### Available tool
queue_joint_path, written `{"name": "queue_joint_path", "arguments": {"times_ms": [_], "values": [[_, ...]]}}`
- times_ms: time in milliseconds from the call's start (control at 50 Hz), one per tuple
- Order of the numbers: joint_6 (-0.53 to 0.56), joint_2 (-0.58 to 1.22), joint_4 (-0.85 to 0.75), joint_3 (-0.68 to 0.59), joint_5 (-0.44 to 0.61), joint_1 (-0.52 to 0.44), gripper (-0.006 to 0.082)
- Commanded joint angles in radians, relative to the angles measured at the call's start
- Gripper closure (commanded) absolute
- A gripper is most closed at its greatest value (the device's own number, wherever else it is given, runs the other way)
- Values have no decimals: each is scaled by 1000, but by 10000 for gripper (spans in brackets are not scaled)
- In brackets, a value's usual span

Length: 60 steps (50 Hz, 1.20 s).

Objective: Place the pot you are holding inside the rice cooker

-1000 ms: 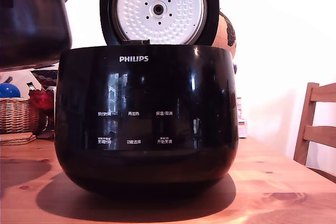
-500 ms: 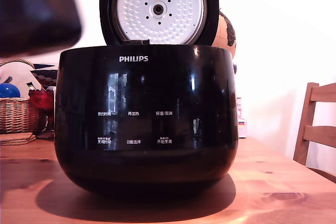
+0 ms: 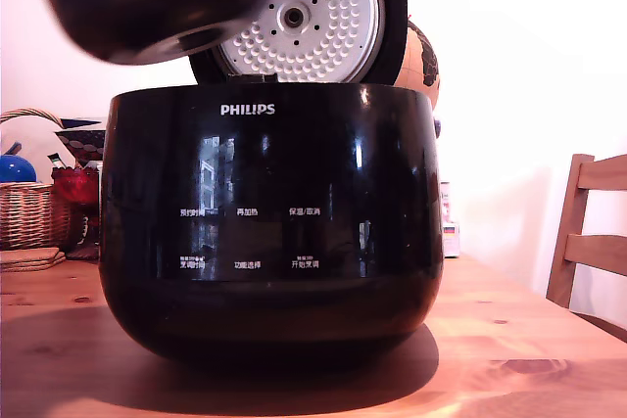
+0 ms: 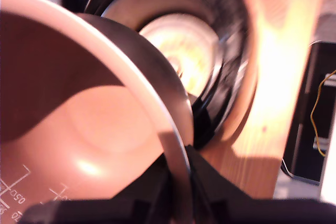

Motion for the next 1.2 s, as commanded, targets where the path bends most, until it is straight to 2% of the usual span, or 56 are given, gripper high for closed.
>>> {"name": "queue_joint_path", "arguments": {"times_ms": [0, 460, 800, 1180], "values": [[19, -20, 42, 27, 0, -21, 790], [148, 42, 68, 27, 24, -104, 790], [196, 105, 78, 27, 8, -95, 790], [355, 170, 75, 27, -37, -25, 790]]}}
